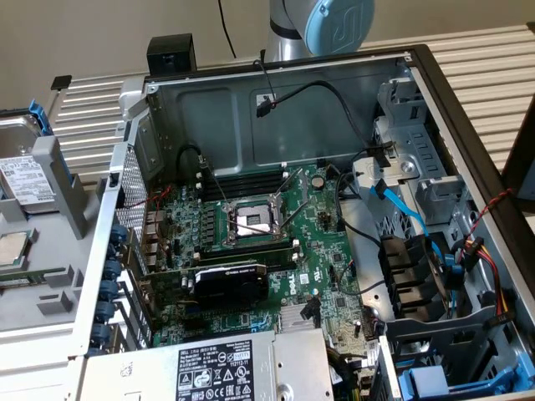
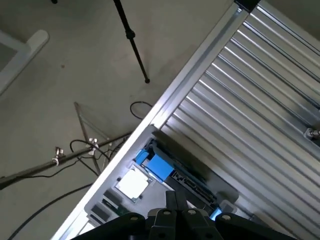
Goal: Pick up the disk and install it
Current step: 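Pick up the disk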
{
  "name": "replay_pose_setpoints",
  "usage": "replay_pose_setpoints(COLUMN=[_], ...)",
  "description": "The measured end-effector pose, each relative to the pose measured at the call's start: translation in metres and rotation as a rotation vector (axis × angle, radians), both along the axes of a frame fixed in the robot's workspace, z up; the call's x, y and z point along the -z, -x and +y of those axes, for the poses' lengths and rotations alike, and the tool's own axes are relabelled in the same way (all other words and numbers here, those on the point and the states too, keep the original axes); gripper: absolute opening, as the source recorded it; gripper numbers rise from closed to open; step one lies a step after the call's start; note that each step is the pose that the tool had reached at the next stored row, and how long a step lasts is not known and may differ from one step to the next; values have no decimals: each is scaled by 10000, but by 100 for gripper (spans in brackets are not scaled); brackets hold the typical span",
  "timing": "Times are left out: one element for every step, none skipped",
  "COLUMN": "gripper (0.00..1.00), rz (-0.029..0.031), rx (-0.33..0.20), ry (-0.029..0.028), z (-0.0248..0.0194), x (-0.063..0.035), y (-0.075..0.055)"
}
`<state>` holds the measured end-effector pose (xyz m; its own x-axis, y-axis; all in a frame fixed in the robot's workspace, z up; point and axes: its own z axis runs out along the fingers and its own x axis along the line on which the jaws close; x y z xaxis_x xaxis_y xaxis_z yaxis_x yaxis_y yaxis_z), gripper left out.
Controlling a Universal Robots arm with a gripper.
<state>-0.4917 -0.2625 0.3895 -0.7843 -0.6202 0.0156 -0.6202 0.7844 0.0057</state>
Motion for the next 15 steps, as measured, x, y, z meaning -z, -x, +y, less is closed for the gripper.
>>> replay_pose_setpoints(gripper=[11,11,11,11,11,11,11,11,11,11,11,11,11,11,11], rz=[-1,-1,-1,0,1,0,0,0,1,0,0,0,1,0,0], rx=[-170,-354,-534,-720,-898,-1080,-1259,-1450,-1624,-1809,-1990,-2168,-2361,-2534,-2714], ry=[0,-1,-1,-1,-1,-1,-1,-1,-1,-1,-1,-1,-1,-1,-1], z=[0,0,0,0,0,0,0,0,0,0,0,0,0,0,0], x=[1,3,4,4,5,6,6,7,7,7,8,8,8,8,9], y=[0,0,0,0,0,0,0,0,0,0,0,0,0,0,0])
